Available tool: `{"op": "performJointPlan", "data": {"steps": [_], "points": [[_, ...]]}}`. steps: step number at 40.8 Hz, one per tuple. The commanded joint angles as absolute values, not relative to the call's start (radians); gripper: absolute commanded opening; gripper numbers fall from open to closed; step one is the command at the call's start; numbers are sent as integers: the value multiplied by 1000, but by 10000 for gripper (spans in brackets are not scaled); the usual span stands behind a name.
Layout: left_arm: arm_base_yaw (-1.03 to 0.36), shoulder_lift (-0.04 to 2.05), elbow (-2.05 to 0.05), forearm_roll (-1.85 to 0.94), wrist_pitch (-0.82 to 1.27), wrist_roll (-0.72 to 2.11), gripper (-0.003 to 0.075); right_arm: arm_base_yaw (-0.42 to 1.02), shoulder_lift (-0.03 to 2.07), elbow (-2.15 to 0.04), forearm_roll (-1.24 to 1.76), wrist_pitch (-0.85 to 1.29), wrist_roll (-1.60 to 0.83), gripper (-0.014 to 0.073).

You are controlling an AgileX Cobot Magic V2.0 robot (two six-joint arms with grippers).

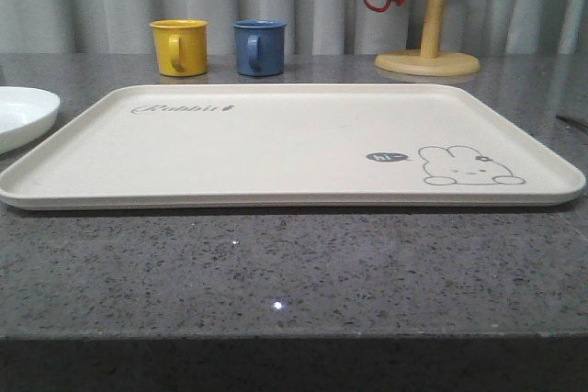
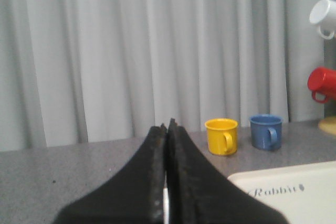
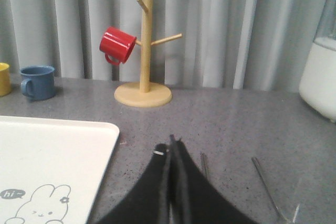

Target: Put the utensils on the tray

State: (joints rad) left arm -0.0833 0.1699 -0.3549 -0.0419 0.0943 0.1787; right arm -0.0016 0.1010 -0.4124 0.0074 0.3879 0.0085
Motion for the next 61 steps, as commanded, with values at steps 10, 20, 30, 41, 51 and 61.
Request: {"op": "performJointPlan", "data": {"steps": [10, 20, 30, 41, 51, 61], "points": [[-82, 371, -488, -32, 134, 168, -18, -7, 298, -527, 22, 373, 0, -59], [-82, 371, -488, -32, 133, 168, 106, -7, 298, -527, 21, 372, 0, 174], [-82, 371, -488, -32, 133, 168, 563, -7, 298, -527, 21, 373, 0, 595], [-82, 376, -485, -36, 139, 168, 567, -7, 298, -527, 21, 373, 0, 602], [-82, 561, -612, -36, 292, 171, 566, -7, 298, -527, 21, 374, 0, 602], [-97, 894, -876, -38, 666, 301, 566, -7, 298, -527, 21, 374, 0, 602]]}}
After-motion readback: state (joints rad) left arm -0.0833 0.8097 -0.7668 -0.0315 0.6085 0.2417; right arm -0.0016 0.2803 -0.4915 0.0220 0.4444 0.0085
